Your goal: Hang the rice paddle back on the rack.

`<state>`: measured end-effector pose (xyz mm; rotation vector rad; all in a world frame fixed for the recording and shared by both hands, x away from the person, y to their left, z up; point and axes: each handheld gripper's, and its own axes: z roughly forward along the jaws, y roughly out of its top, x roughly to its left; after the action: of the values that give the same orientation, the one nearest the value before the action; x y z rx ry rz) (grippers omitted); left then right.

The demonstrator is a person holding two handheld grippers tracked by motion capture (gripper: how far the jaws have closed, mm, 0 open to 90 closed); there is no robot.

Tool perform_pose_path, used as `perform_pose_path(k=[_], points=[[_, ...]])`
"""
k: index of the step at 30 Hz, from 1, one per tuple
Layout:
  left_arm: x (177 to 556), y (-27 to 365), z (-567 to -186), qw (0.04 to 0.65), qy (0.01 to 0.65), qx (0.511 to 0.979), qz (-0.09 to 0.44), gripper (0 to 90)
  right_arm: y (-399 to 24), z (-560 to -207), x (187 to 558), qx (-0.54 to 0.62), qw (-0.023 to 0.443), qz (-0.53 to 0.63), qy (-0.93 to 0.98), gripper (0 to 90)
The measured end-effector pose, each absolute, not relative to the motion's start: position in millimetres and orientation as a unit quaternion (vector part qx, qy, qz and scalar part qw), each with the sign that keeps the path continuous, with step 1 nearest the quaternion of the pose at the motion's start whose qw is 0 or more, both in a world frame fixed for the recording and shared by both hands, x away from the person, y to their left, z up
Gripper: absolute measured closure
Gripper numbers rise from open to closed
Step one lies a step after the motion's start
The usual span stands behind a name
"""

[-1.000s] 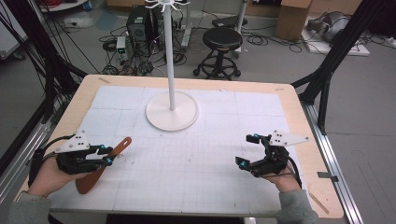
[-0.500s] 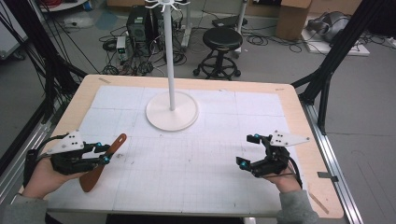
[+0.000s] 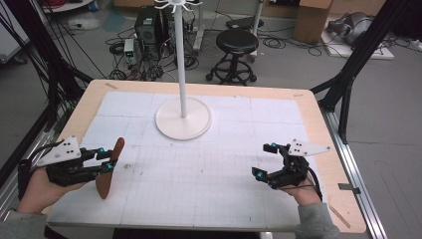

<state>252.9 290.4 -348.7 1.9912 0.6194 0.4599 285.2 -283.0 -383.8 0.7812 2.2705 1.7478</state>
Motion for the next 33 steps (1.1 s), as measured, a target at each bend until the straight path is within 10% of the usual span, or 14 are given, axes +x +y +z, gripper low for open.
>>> perform_pose_path(k=[33], points=[[265.2, 282.1, -322.3, 0.515, 0.256, 0.797, 0.186, 65.2, -284.5, -382.0, 282.7, 0.264, 0.088, 0.59, 0.758, 1.0]])
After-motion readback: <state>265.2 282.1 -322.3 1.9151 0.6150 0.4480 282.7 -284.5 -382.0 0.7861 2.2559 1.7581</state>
